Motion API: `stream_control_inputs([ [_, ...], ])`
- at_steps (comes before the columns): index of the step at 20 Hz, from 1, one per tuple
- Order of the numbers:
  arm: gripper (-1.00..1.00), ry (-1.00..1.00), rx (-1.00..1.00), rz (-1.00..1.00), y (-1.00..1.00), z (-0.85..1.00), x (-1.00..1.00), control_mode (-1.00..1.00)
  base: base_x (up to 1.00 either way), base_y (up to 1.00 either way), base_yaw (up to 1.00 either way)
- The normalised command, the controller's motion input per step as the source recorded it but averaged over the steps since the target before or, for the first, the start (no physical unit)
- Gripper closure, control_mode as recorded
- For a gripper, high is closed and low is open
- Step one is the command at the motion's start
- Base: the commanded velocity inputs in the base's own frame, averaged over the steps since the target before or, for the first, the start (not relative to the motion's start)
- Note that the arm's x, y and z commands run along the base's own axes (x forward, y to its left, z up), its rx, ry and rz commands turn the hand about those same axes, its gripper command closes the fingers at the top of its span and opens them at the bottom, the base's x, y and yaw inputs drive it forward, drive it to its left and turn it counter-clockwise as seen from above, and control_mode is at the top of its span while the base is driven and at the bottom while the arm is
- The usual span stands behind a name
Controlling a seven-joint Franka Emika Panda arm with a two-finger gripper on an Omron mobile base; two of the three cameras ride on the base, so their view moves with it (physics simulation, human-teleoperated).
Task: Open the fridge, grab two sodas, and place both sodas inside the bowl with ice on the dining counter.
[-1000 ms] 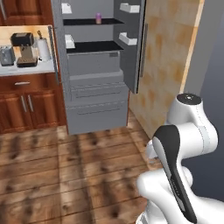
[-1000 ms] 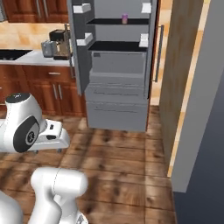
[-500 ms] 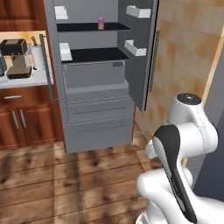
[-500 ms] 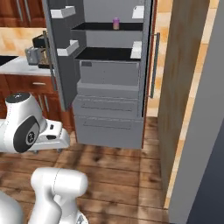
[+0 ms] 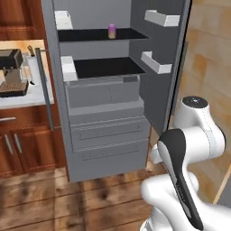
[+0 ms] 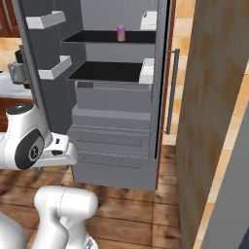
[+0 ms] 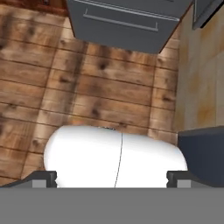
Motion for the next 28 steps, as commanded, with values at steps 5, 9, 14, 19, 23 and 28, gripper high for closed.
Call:
stream_control_inputs([
  [5, -1.0, 0.0, 0.0, 0.0, 0.0, 0.0, 0.0, 1.0, 0.92, -0.01, 0.0],
  [9, -1.0, 0.0, 0.0, 0.0, 0.0, 0.0, 0.0, 1.0, 0.86, 0.0, 0.0],
  [14, -1.0, 0.0, 0.0, 0.0, 0.0, 0.0, 0.0, 1.0, 0.73, 0.0, 0.0],
  [19, -1.0, 0.0, 0.0, 0.0, 0.0, 0.0, 0.0, 1.0, 0.66, 0.0, -0.02],
  [23, -1.0, 0.0, 0.0, 0.0, 0.0, 0.0, 0.0, 1.0, 0.68, 0.01, -0.05],
  [28, -1.0, 0.0, 0.0, 0.0, 0.0, 0.0, 0.0, 1.0, 0.72, 0.02, -0.04],
])
